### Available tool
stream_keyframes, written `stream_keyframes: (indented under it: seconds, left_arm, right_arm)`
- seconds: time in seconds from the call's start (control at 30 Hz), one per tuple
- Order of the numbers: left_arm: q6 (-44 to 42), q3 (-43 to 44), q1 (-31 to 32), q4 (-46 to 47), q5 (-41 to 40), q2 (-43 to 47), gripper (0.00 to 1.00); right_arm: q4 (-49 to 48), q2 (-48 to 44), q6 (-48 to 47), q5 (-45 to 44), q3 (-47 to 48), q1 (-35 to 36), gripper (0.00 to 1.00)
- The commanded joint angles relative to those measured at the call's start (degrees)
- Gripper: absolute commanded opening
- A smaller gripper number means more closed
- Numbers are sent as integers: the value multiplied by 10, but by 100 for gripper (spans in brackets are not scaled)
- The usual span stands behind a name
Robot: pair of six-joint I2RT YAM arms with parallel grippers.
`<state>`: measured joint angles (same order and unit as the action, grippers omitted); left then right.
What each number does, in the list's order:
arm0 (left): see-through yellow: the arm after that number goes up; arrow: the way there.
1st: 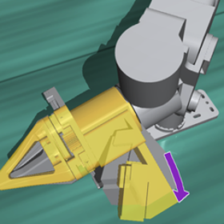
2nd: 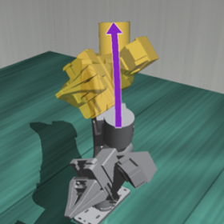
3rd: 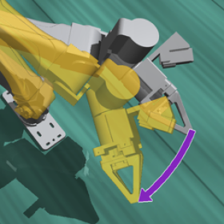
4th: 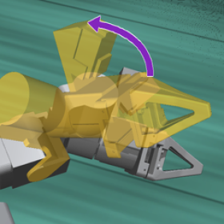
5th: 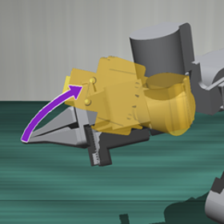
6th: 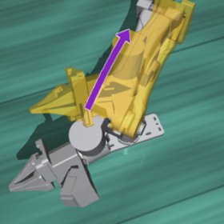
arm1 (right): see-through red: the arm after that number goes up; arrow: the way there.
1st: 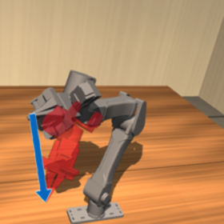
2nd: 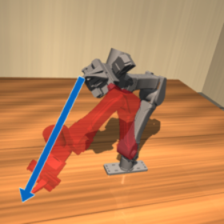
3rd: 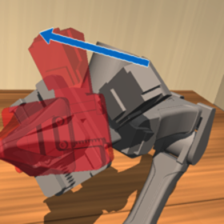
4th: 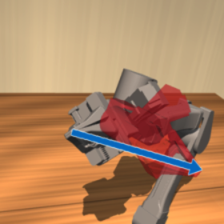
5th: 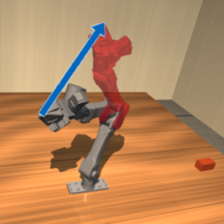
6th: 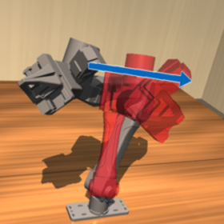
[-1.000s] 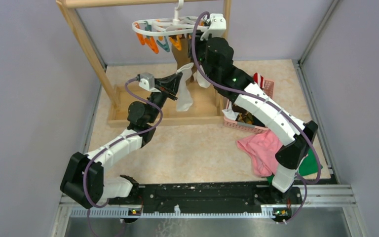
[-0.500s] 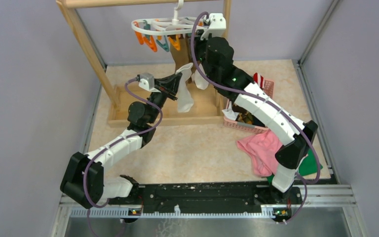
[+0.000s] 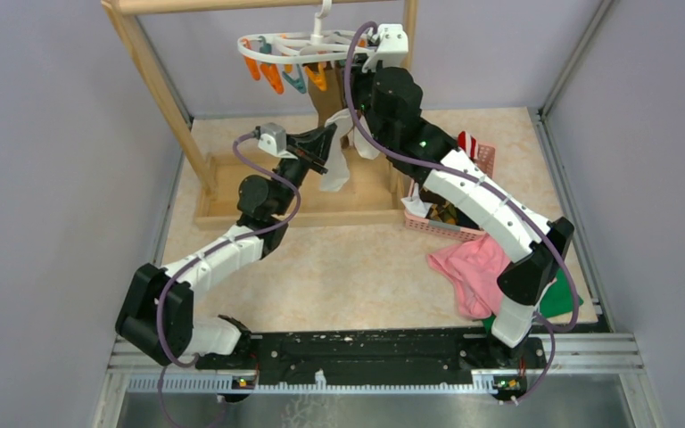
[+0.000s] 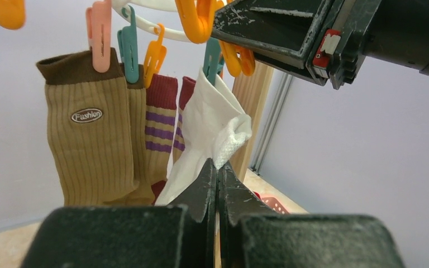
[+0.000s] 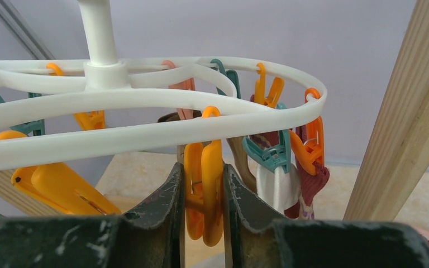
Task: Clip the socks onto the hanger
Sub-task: Clamp the sock onto the hanger.
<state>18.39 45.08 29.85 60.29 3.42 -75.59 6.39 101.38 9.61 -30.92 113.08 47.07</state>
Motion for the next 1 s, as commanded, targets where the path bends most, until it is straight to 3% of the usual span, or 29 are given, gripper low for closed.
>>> stream_keyframes:
  seconds: [0.0,0.33,0.67,0.97]
  left_arm:
    - [-6,33,8,33,-6,-12,0]
    - [-12,55,23,33,-58,-34,0]
    - [-85,68,54,48,-118,-57,0]
    - [-175,66,93,115,-200,-78,0]
  right_arm:
    - [-35,-6,-1,5,2,-4,0]
    - [-35,-6,2,6,1,-4,0]
    - [-37,-6,9,7,-3,-5,0]
    - [-38,-9,16,8,-10,-7,0]
